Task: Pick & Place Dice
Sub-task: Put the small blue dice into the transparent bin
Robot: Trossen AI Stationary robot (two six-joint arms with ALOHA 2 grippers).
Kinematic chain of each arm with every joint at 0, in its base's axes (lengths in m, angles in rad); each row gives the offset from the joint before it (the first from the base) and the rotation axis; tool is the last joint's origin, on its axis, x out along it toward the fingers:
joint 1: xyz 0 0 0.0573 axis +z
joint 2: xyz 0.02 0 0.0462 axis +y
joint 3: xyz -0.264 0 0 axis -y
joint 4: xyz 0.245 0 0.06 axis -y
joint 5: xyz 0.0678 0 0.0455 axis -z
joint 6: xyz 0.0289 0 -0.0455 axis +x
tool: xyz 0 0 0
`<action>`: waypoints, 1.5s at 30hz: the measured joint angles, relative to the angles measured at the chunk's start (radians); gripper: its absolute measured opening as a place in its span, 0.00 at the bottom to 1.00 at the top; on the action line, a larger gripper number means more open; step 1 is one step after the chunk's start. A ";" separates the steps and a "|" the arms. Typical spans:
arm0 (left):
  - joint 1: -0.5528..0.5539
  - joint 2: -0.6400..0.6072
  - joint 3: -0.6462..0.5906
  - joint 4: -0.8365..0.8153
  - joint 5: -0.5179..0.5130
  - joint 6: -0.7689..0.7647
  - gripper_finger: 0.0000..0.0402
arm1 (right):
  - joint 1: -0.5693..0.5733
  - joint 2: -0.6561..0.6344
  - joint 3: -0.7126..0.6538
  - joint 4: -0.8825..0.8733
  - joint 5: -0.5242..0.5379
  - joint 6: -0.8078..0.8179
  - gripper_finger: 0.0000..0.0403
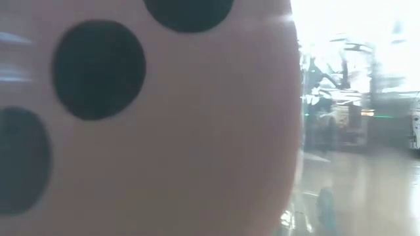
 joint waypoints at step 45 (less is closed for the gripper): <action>0.124 0.005 0.000 -0.026 0.016 0.046 0.49 | 0.678 -0.444 0.316 -0.323 -0.083 -0.604 0.08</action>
